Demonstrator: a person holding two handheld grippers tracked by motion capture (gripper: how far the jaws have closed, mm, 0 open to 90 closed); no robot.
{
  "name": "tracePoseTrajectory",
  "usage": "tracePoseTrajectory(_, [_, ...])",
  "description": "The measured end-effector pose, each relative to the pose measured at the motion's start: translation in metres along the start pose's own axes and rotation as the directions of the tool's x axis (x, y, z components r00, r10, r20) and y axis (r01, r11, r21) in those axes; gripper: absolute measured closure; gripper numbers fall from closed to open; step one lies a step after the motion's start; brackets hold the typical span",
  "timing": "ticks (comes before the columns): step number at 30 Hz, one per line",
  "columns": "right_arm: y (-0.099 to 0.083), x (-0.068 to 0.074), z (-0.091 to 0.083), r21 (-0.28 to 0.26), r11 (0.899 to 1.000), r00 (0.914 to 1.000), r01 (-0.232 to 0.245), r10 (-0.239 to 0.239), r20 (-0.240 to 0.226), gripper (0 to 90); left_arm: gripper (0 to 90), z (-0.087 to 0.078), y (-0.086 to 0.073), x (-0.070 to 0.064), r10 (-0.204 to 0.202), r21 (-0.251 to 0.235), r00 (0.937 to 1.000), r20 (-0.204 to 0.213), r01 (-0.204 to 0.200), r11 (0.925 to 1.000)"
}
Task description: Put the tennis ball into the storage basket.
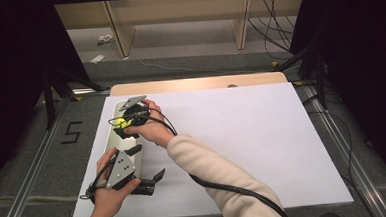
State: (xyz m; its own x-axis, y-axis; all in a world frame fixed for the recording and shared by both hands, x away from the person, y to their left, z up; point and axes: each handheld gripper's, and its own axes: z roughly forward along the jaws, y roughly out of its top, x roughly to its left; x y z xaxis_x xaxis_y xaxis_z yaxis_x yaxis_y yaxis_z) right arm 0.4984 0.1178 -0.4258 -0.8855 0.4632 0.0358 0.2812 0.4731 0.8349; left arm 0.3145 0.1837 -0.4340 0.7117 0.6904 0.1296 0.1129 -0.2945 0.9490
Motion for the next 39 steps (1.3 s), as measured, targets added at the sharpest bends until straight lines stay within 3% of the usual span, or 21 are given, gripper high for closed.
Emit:
tracePoseTrajectory(9, [-0.002,0.001,0.0,0.007,1.0,1.0,0.003,-0.003,0.008,25.3,0.0,0.0,0.0,0.0,0.0,0.0,1.0,-0.001,0.0,1.0])
tracePoseTrajectory(13, [0.0,0.0,-0.002,-0.019,1.0,1.0,0.007,-0.006,0.007,21.7,0.0,0.0,0.0,0.0,-0.001,0.0,1.0,-0.001,0.001,1.0])
tracePoseTrajectory(18, [0.003,0.002,-0.006,-0.028,0.999,0.999,0.044,-0.044,0.007,17.3,0.0,0.0,0.0,0.0,0.0,0.001,1.0,-0.002,0.0,1.0])
tracePoseTrajectory(26, [0.004,0.003,-0.013,-0.053,0.997,0.9987,0.05,-0.05,0.007,16.9,0.0,0.0,0.0,0.0,-0.001,0.001,1.0,-0.001,0.001,1.0])
tracePoseTrajectory(39, [-0.004,-0.014,-0.053,-0.093,0.995,0.9986,0.035,-0.031,0.043,17.4,0.0,0.0,0.0,0.0,0.002,0.005,1.0,-0.002,-0.002,1.0])
